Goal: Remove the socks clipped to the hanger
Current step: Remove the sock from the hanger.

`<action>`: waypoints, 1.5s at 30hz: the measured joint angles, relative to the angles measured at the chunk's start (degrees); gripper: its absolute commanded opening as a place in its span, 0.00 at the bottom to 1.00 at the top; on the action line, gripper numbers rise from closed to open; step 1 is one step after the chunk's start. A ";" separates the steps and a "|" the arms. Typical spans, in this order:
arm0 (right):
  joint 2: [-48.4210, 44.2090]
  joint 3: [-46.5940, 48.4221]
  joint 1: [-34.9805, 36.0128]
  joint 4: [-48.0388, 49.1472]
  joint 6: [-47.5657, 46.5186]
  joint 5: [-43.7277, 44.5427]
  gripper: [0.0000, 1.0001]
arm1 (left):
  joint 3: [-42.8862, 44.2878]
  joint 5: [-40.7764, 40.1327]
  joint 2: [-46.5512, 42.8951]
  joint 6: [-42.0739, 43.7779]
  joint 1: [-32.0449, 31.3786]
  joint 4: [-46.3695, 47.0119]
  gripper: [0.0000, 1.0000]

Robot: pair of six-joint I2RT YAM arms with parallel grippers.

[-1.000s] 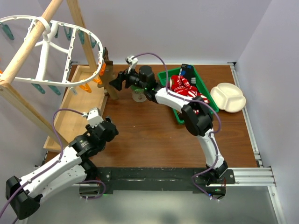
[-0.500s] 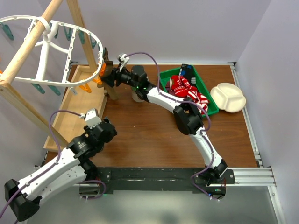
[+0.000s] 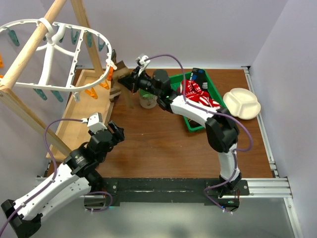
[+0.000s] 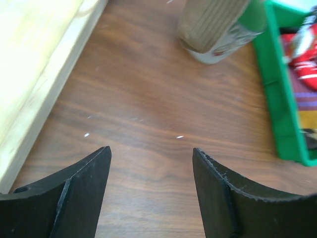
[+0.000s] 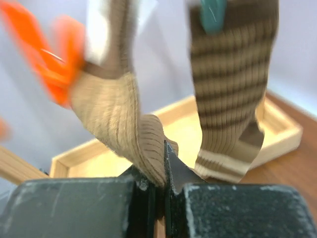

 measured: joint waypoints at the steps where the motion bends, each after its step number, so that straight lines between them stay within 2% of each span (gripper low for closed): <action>1: -2.25 -1.11 -0.04 0.07 -0.50 -0.02 0.00 | 0.00 0.46 -0.61 0.68 0.00 1.03 0.72; 7: -12.50 -5.03 -0.04 -0.09 -2.71 -1.25 0.00 | -0.24 3.34 -3.08 5.07 0.00 6.84 0.72; 14: -17.57 -6.16 2.51 -7.10 -6.08 -3.87 0.00 | -2.43 6.23 -5.97 8.55 0.00 12.79 0.73; 20: -18.18 -6.16 7.72 -16.52 -8.57 -6.69 0.00 | -5.64 9.35 -9.57 9.66 0.00 17.16 0.75; 26: -17.99 -5.53 8.31 -21.05 -7.26 -10.60 0.00 | -6.01 10.38 -12.90 10.99 0.00 19.47 0.80; 36: -16.41 -2.64 8.02 -21.75 -0.37 -13.99 0.00 | -6.12 9.75 -12.96 15.06 0.00 23.74 0.86; 45: -14.95 -2.19 8.13 -21.81 4.61 -13.99 0.00 | -6.12 9.20 -9.86 18.64 0.00 31.93 0.89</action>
